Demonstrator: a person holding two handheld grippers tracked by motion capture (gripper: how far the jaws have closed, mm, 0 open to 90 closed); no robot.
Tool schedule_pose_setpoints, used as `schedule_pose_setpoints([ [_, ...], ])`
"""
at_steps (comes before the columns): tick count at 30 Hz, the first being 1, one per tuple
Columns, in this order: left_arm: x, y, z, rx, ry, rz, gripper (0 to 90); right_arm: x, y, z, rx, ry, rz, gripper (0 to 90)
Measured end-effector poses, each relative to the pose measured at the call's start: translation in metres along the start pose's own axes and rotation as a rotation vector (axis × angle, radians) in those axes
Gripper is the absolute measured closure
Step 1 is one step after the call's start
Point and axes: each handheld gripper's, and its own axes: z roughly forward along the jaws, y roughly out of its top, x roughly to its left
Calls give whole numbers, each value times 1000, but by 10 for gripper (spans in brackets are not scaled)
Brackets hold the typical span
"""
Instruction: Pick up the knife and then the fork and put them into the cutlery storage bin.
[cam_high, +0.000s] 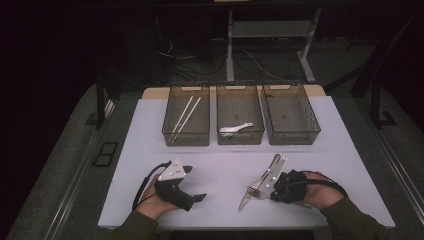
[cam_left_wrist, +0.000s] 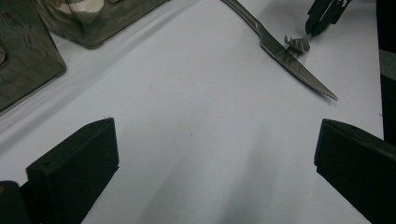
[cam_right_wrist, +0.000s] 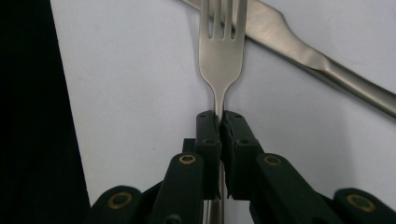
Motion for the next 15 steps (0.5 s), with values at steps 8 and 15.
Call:
schedule_pose_setpoints([
  [8, 0, 0, 0, -1, -3, -2, 0, -6, -10, -12, -103, -1, 61, 855],
  [15, 0, 0, 0, -2, -4, -2, 0, -11, -18, -24, -197, -21, 128, 855],
])
